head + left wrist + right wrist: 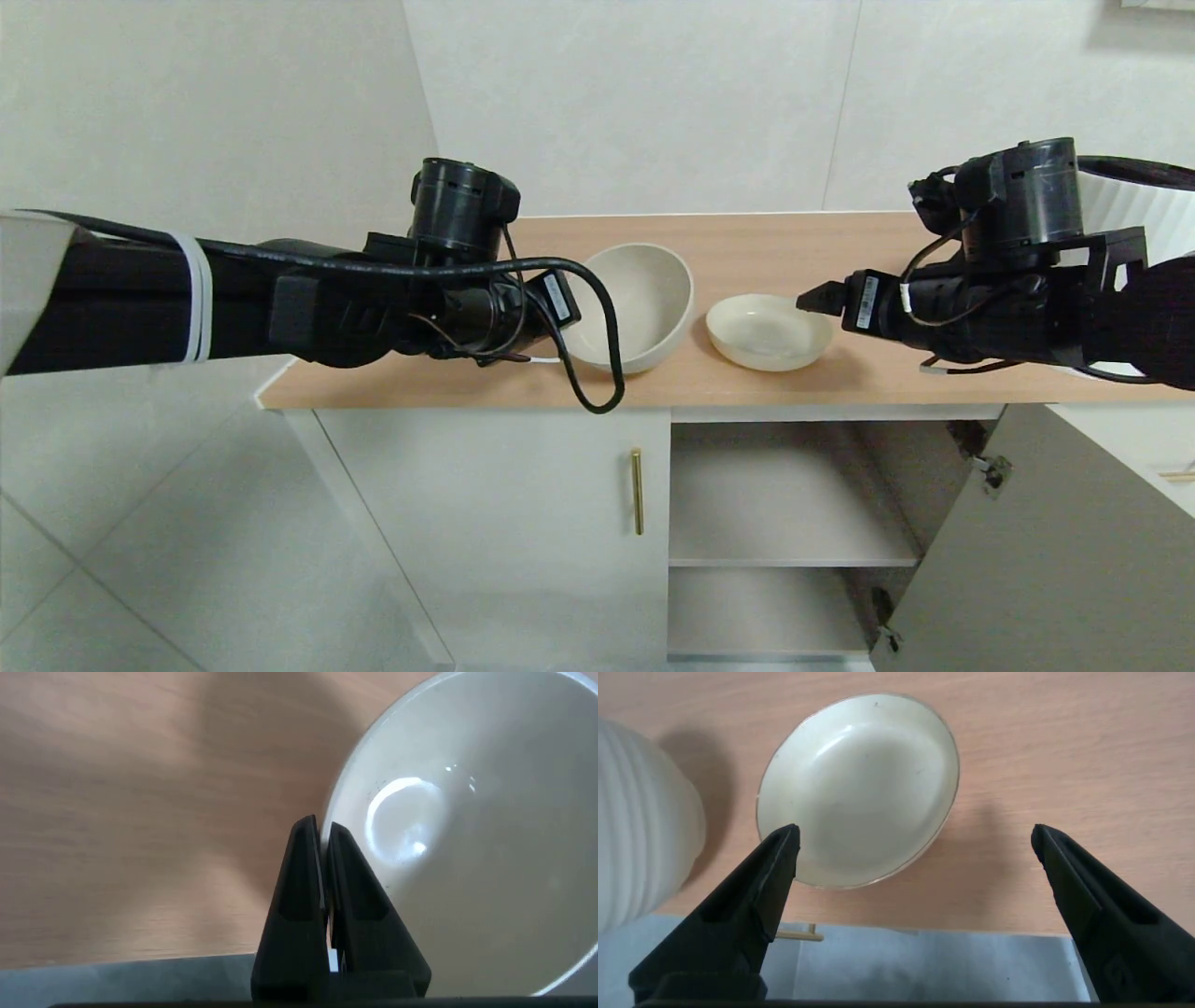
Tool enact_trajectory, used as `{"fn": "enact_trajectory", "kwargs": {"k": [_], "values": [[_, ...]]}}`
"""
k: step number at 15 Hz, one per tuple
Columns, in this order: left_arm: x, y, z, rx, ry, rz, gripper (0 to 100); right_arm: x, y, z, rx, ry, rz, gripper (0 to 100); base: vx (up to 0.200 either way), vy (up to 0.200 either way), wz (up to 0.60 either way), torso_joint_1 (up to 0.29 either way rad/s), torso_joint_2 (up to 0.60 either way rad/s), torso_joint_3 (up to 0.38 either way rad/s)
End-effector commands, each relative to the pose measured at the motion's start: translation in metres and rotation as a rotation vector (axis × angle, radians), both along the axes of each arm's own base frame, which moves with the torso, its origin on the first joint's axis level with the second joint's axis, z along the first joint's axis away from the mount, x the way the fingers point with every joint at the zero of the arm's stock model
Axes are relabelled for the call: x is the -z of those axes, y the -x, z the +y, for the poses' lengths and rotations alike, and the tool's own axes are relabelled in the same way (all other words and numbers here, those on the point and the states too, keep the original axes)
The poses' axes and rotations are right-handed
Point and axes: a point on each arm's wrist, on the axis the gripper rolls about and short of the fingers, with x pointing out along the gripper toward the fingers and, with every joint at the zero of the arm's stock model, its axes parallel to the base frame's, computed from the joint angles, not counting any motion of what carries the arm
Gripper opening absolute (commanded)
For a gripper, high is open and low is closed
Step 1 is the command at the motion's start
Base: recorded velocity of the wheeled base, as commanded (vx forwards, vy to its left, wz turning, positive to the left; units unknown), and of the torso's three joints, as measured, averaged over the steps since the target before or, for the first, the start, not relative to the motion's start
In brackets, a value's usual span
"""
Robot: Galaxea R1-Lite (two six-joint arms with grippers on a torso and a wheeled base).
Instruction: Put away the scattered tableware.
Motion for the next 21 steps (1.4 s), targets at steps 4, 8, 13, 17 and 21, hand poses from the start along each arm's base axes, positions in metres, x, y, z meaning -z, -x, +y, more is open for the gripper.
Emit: {"fn": "enact_trajectory", "kwargs": {"k": [4,8,13,17,21], "values": [[-0.015,0.010,0.005,-0.001,0.015,-0.029,0,0.001,-0.002,0.001,-0.002,0.005,0.001,100,0.000,0.000,0.00,0.000,0.00,0.000],[-0.016,0.027,0.009,0.033,-0.020,-0.025,0,0.023,-0.025,0.016,0.079,0.113,0.010,100,0.000,0.000,0.00,0.000,0.00,0.000],[-0.017,0.033,0.009,0.048,-0.033,-0.030,0,0.039,-0.040,0.024,0.107,0.165,-0.027,100,0.000,0.000,0.00,0.000,0.00,0.000],[-0.017,0.032,0.008,0.048,-0.034,-0.029,0,0.044,-0.048,0.026,0.121,0.162,-0.023,100,0.000,0.000,0.00,0.000,0.00,0.000],[-0.017,0.032,0.008,0.048,-0.034,-0.029,0,0.044,-0.049,0.024,0.126,0.161,-0.024,100,0.000,0.000,0.00,0.000,0.00,0.000]]}}
